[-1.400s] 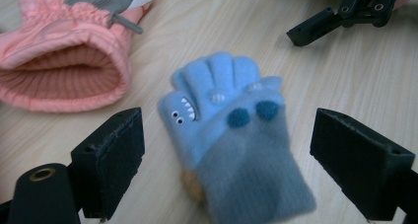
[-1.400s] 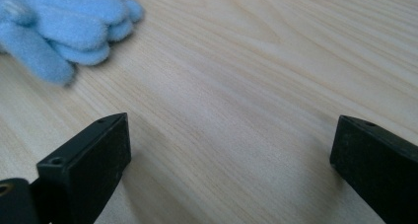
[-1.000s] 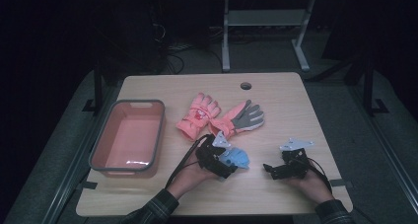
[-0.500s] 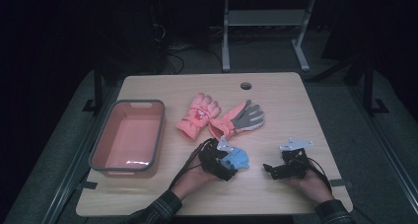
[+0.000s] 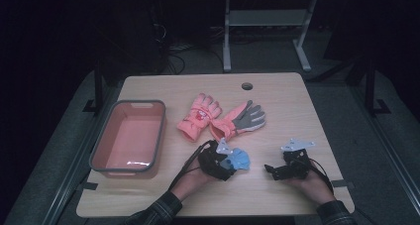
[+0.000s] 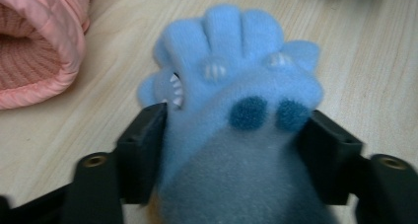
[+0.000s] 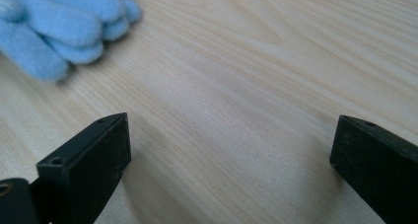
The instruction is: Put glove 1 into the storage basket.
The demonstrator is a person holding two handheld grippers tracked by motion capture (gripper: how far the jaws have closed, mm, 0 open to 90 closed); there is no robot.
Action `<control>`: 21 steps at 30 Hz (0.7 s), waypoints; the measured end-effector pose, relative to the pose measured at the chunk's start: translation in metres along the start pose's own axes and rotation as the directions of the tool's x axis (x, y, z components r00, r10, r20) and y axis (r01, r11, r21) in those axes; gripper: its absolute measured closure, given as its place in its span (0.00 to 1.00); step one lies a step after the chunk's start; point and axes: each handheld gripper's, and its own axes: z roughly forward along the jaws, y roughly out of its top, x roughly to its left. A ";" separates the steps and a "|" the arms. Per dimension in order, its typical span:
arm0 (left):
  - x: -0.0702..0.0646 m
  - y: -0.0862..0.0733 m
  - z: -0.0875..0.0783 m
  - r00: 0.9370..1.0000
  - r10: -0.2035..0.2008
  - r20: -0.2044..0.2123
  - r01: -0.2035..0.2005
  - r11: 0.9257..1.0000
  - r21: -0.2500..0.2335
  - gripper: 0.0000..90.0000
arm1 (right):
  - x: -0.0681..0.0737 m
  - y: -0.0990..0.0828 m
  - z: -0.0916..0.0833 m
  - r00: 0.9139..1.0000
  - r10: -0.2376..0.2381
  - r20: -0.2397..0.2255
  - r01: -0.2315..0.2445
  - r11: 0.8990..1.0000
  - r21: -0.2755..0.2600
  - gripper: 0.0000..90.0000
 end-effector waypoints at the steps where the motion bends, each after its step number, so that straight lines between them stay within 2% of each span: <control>1: 0.000 0.000 -0.001 1.000 0.000 0.000 0.000 1.000 0.000 0.43 | 0.000 0.000 0.000 1.000 0.000 0.000 0.000 1.000 0.000 0.01; 7: -0.002 0.001 -0.003 1.000 0.010 0.017 -0.010 1.000 0.003 0.68 | 0.000 0.000 0.000 1.000 -0.001 0.000 0.001 1.000 0.000 0.01; 10: -0.002 0.002 -0.003 1.000 0.005 0.022 -0.005 1.000 0.014 0.75 | 0.000 0.000 0.000 1.000 0.000 0.000 0.000 1.000 0.000 0.01; 17: 0.002 0.004 -0.005 0.999 -0.024 0.047 0.022 0.999 0.025 0.82 | 0.000 0.000 0.000 1.000 -0.001 0.000 0.001 1.000 -0.001 0.01; 21: 0.005 0.005 -0.010 0.997 -0.033 0.068 0.032 0.999 0.013 0.83 | 0.000 0.000 0.000 1.000 -0.001 0.000 0.001 1.000 -0.001 0.01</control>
